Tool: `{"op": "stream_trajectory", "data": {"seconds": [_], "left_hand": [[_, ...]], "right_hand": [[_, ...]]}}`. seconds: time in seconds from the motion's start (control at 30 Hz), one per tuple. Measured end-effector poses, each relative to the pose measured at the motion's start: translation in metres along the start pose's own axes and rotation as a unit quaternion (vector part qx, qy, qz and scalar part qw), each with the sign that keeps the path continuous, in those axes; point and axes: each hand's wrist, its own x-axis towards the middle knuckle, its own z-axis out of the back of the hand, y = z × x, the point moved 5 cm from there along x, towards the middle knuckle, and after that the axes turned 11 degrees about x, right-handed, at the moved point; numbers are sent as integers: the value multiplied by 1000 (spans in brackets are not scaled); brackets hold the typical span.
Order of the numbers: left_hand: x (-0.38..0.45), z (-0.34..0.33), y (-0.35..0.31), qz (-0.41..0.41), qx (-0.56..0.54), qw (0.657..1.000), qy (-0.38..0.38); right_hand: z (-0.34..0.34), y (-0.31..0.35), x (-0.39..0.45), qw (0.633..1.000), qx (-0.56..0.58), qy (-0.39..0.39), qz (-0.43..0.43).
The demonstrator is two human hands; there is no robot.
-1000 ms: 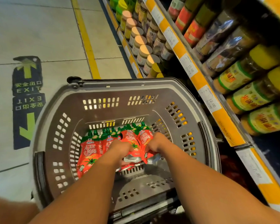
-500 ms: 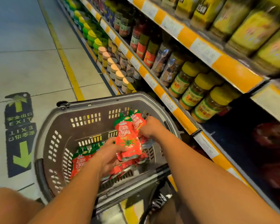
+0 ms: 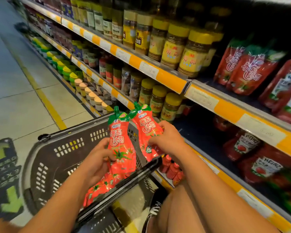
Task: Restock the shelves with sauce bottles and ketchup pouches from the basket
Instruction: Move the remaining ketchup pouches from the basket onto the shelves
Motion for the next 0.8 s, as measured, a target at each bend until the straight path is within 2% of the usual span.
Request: {"op": "stream_trajectory", "data": {"seconds": [0.2,0.5,0.8], "left_hand": [[-17,-40,-11,-54,16,998,32],[16,-102,6,-15,69,997,37],[77,-153,2,-35,144,989,8]], "right_hand": [[69,-24,-59,997,42,-68,21],[117,-66,-63,990,73,-106,-51],[164,-86,-34,954,145,-260,-38]]}}
